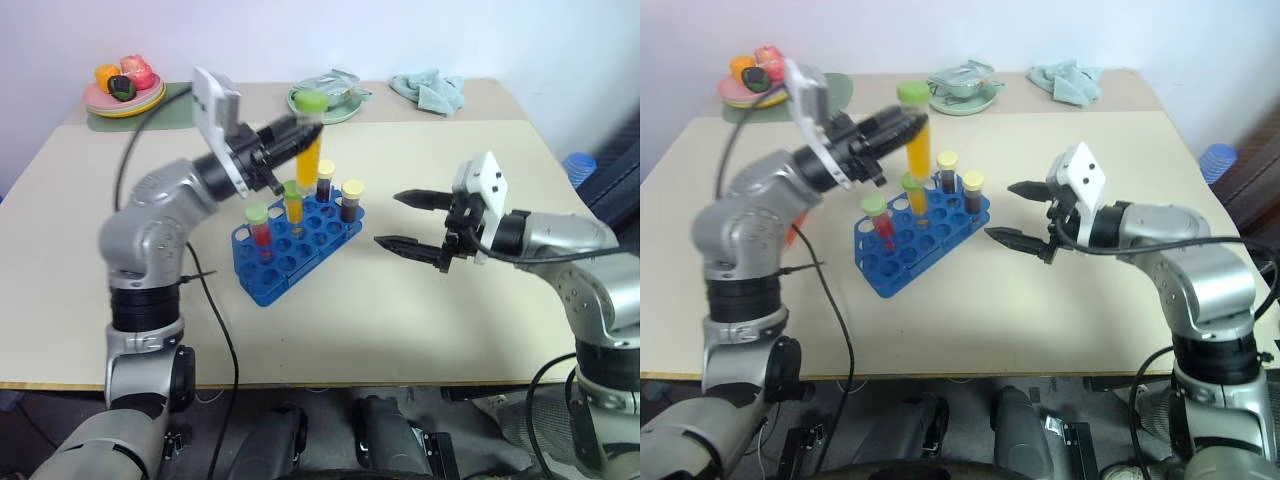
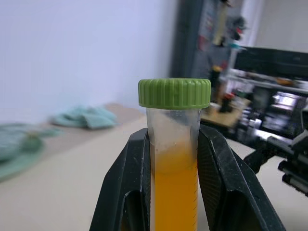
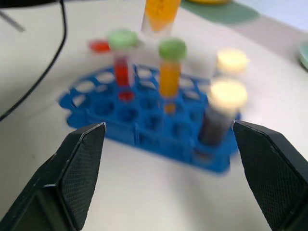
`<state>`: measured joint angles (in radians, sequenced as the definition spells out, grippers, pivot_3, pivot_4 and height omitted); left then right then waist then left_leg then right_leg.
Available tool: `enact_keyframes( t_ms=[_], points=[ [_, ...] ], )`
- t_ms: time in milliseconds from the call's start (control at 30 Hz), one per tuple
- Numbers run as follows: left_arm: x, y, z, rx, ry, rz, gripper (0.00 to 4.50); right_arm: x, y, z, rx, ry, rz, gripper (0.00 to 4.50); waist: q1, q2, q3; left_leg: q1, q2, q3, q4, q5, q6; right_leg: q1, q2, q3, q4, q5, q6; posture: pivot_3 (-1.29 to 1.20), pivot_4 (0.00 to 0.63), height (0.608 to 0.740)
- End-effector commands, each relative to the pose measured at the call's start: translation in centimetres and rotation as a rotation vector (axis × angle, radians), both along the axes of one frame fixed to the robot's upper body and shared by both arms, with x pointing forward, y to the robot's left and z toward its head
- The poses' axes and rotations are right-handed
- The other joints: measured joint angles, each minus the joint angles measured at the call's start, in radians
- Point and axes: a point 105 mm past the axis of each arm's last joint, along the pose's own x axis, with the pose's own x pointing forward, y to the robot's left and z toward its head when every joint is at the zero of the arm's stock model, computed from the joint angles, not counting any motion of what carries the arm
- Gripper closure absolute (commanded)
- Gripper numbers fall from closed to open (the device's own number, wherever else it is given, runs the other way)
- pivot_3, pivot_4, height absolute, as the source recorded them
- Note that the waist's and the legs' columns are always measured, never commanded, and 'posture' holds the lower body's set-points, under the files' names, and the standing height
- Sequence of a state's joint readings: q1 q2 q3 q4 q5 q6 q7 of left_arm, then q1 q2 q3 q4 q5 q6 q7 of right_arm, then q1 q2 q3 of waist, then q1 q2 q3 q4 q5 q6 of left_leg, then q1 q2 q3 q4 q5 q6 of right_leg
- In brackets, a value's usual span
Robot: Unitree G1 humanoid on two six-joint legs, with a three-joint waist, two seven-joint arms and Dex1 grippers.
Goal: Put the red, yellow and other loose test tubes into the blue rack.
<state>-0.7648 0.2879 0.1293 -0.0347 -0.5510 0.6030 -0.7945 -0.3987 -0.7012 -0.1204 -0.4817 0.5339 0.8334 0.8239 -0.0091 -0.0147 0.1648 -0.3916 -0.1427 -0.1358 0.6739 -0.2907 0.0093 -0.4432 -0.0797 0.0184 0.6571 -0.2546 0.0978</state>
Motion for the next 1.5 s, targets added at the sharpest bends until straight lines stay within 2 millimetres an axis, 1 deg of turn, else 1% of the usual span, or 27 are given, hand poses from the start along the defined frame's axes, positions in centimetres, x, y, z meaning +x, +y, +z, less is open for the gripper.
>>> enact_keyframes(
  t_ms=[33, 100, 267, 400, 500, 600, 700, 800, 867, 933, 1000, 1200, 1333, 1500],
  points=[
    [0.2, 0.0, 0.0, -0.011, -0.073, -0.041, 3.76, -1.2, 0.4, 0.9, 0.027, -0.068, -0.056, 0.18, -0.004, 0.000, 0.000, 0.000, 0.000, 0.000, 0.000, 0.000, 0.000, 0.000, 0.000, 0.000, 0.000, 0.000, 0.000, 0.00, 0.150, 0.740],
    [0.6, 0.1, -0.5, -0.039, -0.063, -0.051, 3.76, -1.6, 0.2, 0.7, 0.040, -0.070, -0.098, 0.18, -0.003, 0.001, 0.000, 0.000, 0.000, 0.000, 0.000, 0.000, 0.000, 0.000, 0.000, 0.001, 0.001, 0.000, 0.000, 0.00, 0.150, 0.740],
    [1.2, -0.3, -1.9, -0.015, -0.099, -0.045, 3.76, -1.8, 0.2, 0.9, 0.055, -0.082, -0.164, 0.18, 0.002, 0.000, 0.000, 0.000, 0.000, 0.000, 0.001, 0.000, 0.001, 0.000, 0.000, 0.001, 0.001, 0.000, 0.000, 0.00, 0.150, 0.740],
    [0.2, -1.8, -2.6, -0.002, -0.158, -0.046, 3.76, -2.1, 0.2, 1.1, 0.065, -0.091, -0.195, 0.18, 0.003, 0.000, 0.000, 0.000, 0.000, 0.000, 0.001, 0.000, 0.001, 0.001, 0.000, 0.000, 0.000, 0.000, 0.000, 0.00, 0.150, 0.740],
    [-0.6, -2.2, -3.0, 0.017, -0.185, -0.032, 3.76, -2.2, 0.2, 1.2, 0.069, -0.088, -0.201, 0.18, 0.000, 0.000, 0.000, 0.000, 0.000, 0.000, 0.001, -0.001, 0.001, 0.001, 0.000, 0.001, 0.000, 0.000, 0.000, 0.00, 0.150, 0.740],
    [-1.0, -2.2, -3.2, 0.044, -0.208, 0.020, 3.76, -2.3, 0.1, 1.1, 0.069, -0.076, -0.195, 0.18, 0.000, 0.000, 0.000, 0.000, 0.000, 0.000, 0.001, -0.001, 0.001, 0.001, 0.000, 0.001, 0.000, 0.000, 0.000, 0.00, 0.150, 0.740],
    [-1.0, -1.7, -3.3, 0.078, -0.255, 0.123, 3.76, -2.2, -0.1, 0.9, 0.070, -0.060, -0.183, 0.18, 0.001, 0.001, 0.000, 0.000, 0.000, 0.000, 0.001, -0.001, 0.001, 0.001, 0.000, 0.001, 0.000, 0.000, 0.000, 0.00, 0.150, 0.740],
    [-1.2, -1.6, -3.9, 0.092, -0.272, 0.182, 3.76, -2.2, -0.2, 0.8, 0.071, -0.050, -0.177, 0.18, 0.002, 0.001, 0.000, 0.000, 0.000, 0.000, 0.001, -0.001, 0.001, 0.001, 0.000, 0.001, 0.000, 0.000, 0.000, 0.00, 0.150, 0.740],
    [-1.2, -1.5, -4.3, 0.092, -0.272, 0.234, 3.76, -2.1, -0.3, 0.7, 0.072, -0.044, -0.174, 0.18, 0.003, 0.001, 0.000, 0.000, 0.000, 0.000, 0.001, -0.001, 0.002, 0.001, 0.000, 0.001, 0.000, 0.000, 0.000, 0.00, 0.150, 0.740],
    [-1.3, -1.4, -4.2, 0.068, -0.312, 0.300, 3.76, -2.0, -0.4, 0.6, 0.072, -0.037, -0.167, 0.18, 0.007, 0.000, 0.000, 0.000, 0.000, 0.000, 0.001, -0.001, 0.002, 0.001, 0.000, 0.001, 0.000, 0.000, 0.000, 0.00, 0.150, 0.740],
    [-1.6, -1.4, -4.1, 0.035, -0.332, 0.324, 3.76, -2.0, -0.3, 0.6, 0.073, -0.033, -0.161, 0.18, 0.014, 0.000, 0.000, 0.000, 0.000, 0.000, 0.001, -0.001, 0.002, 0.001, 0.000, 0.001, 0.000, 0.000, 0.000, 0.00, 0.150, 0.740],
    [-2.4, -1.1, -4.8, -0.068, -0.268, 0.356, 3.76, -2.2, -0.5, 0.5, 0.057, -0.017, -0.148, 0.18, 0.023, 0.000, 0.000, 0.000, 0.000, 0.001, 0.001, -0.002, 0.003, 0.002, 0.000, 0.001, -0.002, 0.000, 0.001, 0.00, 0.150, 0.740],
    [-3.2, -1.5, -5.8, -0.081, -0.233, 0.355, 3.76, -2.4, -0.5, 0.5, 0.051, -0.002, -0.143, 0.18, 0.023, 0.001, 0.000, 0.000, 0.000, 0.001, 0.001, -0.002, 0.003, 0.002, 0.000, 0.001, -0.002, 0.000, 0.001, 0.00, 0.150, 0.740],
    [-3.4, -2.0, -6.3, -0.063, -0.233, 0.347, 3.76, -2.8, -0.7, 0.5, 0.047, 0.008, -0.145, 0.18, 0.023, 0.001, 0.000, 0.000, 0.000, 0.001, 0.001, -0.002, 0.003, 0.003, 0.000, 0.000, -0.002, 0.000, 0.001, 0.00, 0.150, 0.740]
  ],
)
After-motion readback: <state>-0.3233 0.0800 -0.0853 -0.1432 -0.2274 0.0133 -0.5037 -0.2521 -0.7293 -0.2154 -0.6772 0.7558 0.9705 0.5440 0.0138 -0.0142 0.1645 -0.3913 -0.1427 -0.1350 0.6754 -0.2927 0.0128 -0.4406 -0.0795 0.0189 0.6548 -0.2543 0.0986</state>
